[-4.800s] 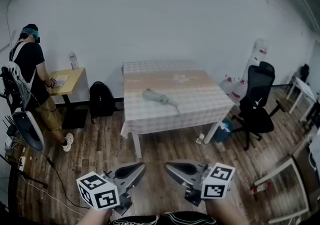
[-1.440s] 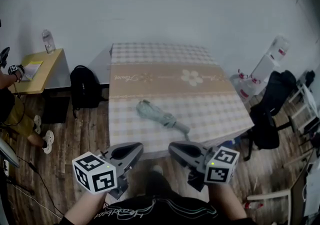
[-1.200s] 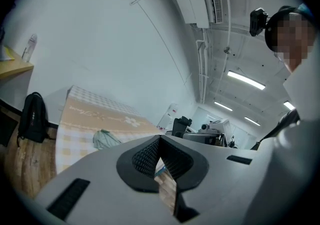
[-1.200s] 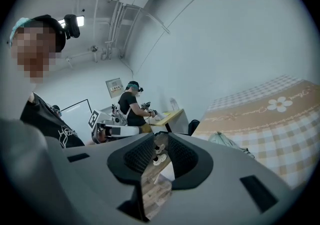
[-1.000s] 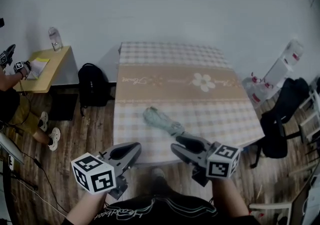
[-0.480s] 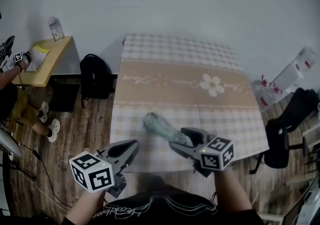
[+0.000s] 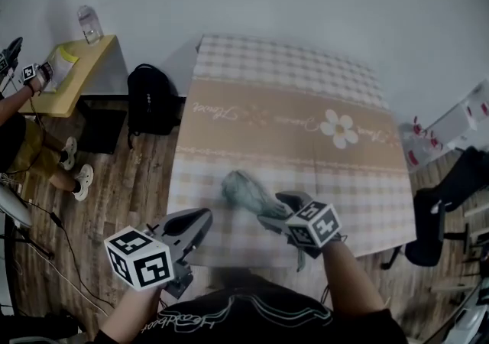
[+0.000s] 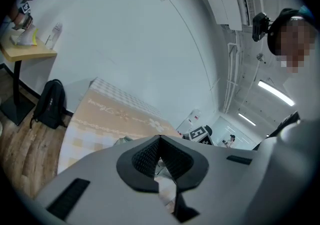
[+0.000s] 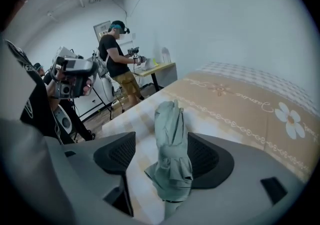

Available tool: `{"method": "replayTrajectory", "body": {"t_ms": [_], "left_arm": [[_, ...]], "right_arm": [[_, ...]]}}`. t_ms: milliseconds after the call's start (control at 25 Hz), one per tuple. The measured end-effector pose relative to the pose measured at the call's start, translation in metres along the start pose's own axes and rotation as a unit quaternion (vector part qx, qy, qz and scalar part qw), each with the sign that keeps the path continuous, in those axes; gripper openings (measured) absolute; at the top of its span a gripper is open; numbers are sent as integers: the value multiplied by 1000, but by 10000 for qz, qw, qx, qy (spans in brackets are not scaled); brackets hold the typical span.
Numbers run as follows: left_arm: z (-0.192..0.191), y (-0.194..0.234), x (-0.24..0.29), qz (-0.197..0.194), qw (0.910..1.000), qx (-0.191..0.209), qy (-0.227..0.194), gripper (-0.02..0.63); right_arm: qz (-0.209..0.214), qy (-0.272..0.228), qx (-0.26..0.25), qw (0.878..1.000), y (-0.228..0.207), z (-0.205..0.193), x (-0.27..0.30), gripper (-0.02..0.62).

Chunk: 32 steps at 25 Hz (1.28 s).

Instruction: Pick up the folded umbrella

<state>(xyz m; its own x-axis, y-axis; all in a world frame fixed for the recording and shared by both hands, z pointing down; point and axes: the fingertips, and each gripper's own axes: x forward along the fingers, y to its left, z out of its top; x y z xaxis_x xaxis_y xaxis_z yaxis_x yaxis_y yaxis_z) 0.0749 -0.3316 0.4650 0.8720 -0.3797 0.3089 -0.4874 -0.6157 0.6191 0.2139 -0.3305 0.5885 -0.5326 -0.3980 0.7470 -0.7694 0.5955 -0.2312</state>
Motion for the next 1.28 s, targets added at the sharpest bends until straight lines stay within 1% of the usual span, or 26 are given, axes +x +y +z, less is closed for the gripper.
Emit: {"method": "replayTrajectory", "body": {"t_ms": [240,400,600,680,800,960,1120,1240,1280], "left_arm": [[-6,15,2,135,9998,-136,49,-5],[-6,23,0,254,9995,-208,32,-5],[-6,31,-5,349,9990,-272,-1,-5],[-5,35,-8,402,9987,-304,-28,-5],[-5,41,-14,489,9981,-357,-77,-5],[-7,46,-21,569,9974,-423,-142,-5],[-10,50,-24,604,9969,-482,-168,-3],[-17,52,-24,595,9967,-551,-95,-5],[-21,52,-24,591,9965,-579,-68,-5]], "right_arm": [[-26,519,-123,9986,-10,-18,31,314],[-165,879,-350,9954,-18,-30,47,314],[-166,1238,-457,9911,-20,-48,66,314],[-185,1231,-525,9908,-23,-52,70,318],[-181,1081,-525,9926,-26,-52,71,319],[-299,1091,-540,9921,-24,-53,71,319],[-428,1269,-637,9889,-25,-53,73,319],[-452,1457,-682,9859,-25,-54,74,316],[-459,1491,-661,9855,-25,-55,73,306]]}}
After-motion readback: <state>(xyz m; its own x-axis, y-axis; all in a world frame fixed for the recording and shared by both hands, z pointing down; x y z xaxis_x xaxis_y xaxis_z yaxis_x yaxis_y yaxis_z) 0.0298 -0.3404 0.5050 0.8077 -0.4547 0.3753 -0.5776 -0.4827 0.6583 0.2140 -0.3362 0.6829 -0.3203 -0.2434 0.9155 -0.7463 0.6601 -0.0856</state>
